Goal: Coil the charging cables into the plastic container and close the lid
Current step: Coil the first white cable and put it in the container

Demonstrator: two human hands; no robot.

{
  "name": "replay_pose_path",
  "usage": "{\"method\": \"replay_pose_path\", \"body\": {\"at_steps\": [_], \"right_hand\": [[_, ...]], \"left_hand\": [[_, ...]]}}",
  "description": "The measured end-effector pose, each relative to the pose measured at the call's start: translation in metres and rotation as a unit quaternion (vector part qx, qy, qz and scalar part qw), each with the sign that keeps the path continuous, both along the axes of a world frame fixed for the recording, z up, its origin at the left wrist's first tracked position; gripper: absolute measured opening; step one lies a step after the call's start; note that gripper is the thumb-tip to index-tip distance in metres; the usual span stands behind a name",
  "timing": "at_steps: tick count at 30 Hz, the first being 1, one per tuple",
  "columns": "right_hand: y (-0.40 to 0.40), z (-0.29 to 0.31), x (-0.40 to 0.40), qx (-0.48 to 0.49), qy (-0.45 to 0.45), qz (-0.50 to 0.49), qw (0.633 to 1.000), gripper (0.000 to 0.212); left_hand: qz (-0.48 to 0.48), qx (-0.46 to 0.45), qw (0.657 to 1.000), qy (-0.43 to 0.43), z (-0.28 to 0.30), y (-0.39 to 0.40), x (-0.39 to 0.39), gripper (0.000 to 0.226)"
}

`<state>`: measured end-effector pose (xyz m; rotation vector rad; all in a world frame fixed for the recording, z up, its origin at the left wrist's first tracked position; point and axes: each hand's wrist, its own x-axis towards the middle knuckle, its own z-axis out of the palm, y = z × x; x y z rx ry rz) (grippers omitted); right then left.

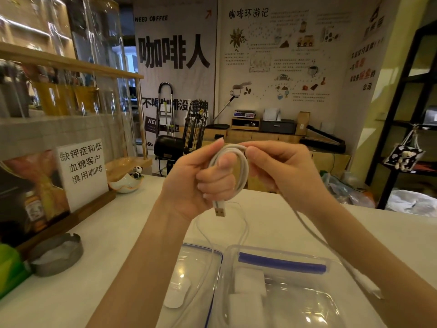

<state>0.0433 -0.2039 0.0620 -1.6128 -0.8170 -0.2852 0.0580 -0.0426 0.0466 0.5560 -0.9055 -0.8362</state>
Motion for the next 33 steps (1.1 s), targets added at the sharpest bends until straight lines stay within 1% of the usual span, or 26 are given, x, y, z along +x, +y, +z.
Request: {"method": "replay_pose_path", "body": {"at_steps": [1,3,5,8,9,11,13,14,16,18,19,20,22,23,24,26,28,30,31,33], "right_hand": [[0.003,-0.005,0.0,0.016,0.036,0.007,0.999,0.025],[0.007,-0.015,-0.001,0.025,0.094,0.007,0.995,0.024],[0.01,-0.026,-0.005,0.007,0.138,0.003,0.99,0.026],[0.013,-0.039,-0.014,-0.079,0.178,0.003,0.981,0.021],[0.013,-0.042,-0.018,-0.113,0.177,0.001,0.978,0.02],[0.015,-0.043,-0.024,-0.173,0.176,-0.003,0.969,0.019],[0.016,-0.045,-0.031,-0.224,0.183,-0.004,0.957,0.023],[0.016,-0.045,-0.034,-0.251,0.17,-0.013,0.953,0.025],[0.012,-0.044,-0.04,-0.325,0.092,-0.059,0.939,0.028],[0.005,-0.039,-0.047,-0.406,0.007,-0.087,0.91,0.029],[0.002,-0.035,-0.05,-0.426,-0.026,-0.097,0.899,0.028],[-0.001,-0.031,-0.052,-0.434,-0.059,-0.113,0.892,0.028],[-0.01,-0.022,-0.052,-0.427,-0.132,-0.156,0.881,0.028],[-0.015,-0.018,-0.049,-0.41,-0.161,-0.172,0.881,0.028],[-0.02,-0.015,-0.046,-0.389,-0.182,-0.183,0.884,0.026],[-0.03,-0.013,-0.038,-0.342,-0.209,-0.193,0.895,0.021],[-0.035,-0.016,-0.033,-0.277,-0.222,-0.188,0.916,0.017],[-0.033,-0.019,-0.032,-0.212,-0.211,-0.179,0.937,0.013],[-0.029,-0.021,-0.032,-0.184,-0.194,-0.173,0.948,0.016],[-0.023,-0.026,-0.032,-0.154,-0.148,-0.152,0.965,0.027]], "left_hand": [[0.003,-0.029,0.999,0.025,0.0,-0.002,0.0,0.036],[0.039,-0.075,0.995,0.06,0.0,-0.004,0.001,0.034],[0.073,-0.104,0.987,0.094,0.001,-0.002,0.003,0.034],[0.124,-0.123,0.978,0.117,-0.001,-0.002,0.006,0.033],[0.161,-0.119,0.973,0.117,-0.002,-0.005,0.007,0.034],[0.282,-0.088,0.949,0.109,-0.004,-0.012,0.007,0.037],[0.405,-0.035,0.911,0.068,-0.006,-0.02,0.007,0.037],[0.449,-0.004,0.893,0.035,-0.007,-0.024,0.007,0.037],[0.516,0.075,0.851,-0.061,-0.011,-0.028,0.008,0.036],[0.579,0.168,0.778,-0.177,-0.018,-0.03,0.009,0.035],[0.595,0.205,0.745,-0.22,-0.021,-0.03,0.009,0.036],[0.594,0.238,0.727,-0.248,-0.022,-0.031,0.009,0.038],[0.555,0.305,0.716,-0.293,-0.024,-0.031,0.008,0.045],[0.515,0.339,0.722,-0.314,-0.023,-0.032,0.006,0.047],[0.463,0.369,0.736,-0.327,-0.022,-0.032,0.003,0.05],[0.374,0.396,0.777,-0.315,-0.016,-0.034,-0.003,0.057],[0.326,0.361,0.834,-0.26,-0.011,-0.032,-0.009,0.06],[0.257,0.305,0.895,-0.198,-0.007,-0.027,-0.011,0.065],[0.218,0.28,0.92,-0.169,-0.005,-0.025,-0.012,0.065],[0.154,0.246,0.95,-0.115,-0.002,-0.023,-0.012,0.06]]}}
